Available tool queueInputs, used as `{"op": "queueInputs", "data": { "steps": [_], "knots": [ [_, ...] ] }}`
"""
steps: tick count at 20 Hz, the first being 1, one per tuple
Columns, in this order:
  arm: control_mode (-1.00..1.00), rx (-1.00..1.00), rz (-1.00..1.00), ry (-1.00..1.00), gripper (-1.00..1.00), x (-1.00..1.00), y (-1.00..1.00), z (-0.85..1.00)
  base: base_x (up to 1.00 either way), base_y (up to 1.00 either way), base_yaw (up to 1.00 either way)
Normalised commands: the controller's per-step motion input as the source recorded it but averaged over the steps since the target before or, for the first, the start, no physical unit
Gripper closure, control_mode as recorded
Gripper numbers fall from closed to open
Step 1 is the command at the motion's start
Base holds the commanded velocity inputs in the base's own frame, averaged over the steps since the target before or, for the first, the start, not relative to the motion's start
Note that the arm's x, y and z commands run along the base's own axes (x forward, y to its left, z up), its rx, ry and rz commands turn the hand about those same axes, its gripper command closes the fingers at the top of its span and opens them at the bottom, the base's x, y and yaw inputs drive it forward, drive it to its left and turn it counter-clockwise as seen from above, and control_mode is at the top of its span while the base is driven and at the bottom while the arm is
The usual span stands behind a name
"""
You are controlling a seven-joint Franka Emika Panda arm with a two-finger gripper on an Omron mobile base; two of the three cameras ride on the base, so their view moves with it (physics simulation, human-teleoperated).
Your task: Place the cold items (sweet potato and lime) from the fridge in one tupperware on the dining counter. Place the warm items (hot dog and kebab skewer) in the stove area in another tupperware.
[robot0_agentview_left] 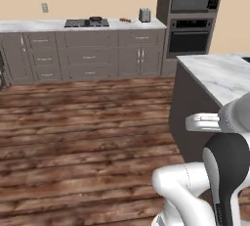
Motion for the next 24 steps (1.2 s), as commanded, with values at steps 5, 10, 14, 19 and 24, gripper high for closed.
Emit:
{"op": "queueInputs", "data": {
  "steps": [5,10,14,19,24],
  "knots": [
    [1.0,0.0,0.0,0.0,-1.0,0.0,0.0,0.0,1.0,0.58,-0.39],
    [1.0,0.0,0.0,0.0,-1.0,0.0,0.0,0.0,1.0,0.39,-0.34],
    [1.0,0.0,0.0,0.0,-1.0,0.0,0.0,0.0,1.0,0.2,-0.17],
    [1.0,0.0,0.0,0.0,-1.0,0.0,0.0,0.0,1.0,0.04,-0.03],
    [1.0,0.0,0.0,0.0,-1.0,0.0,0.0,0.0,1.0,0.0,0.0]
  ]
}}
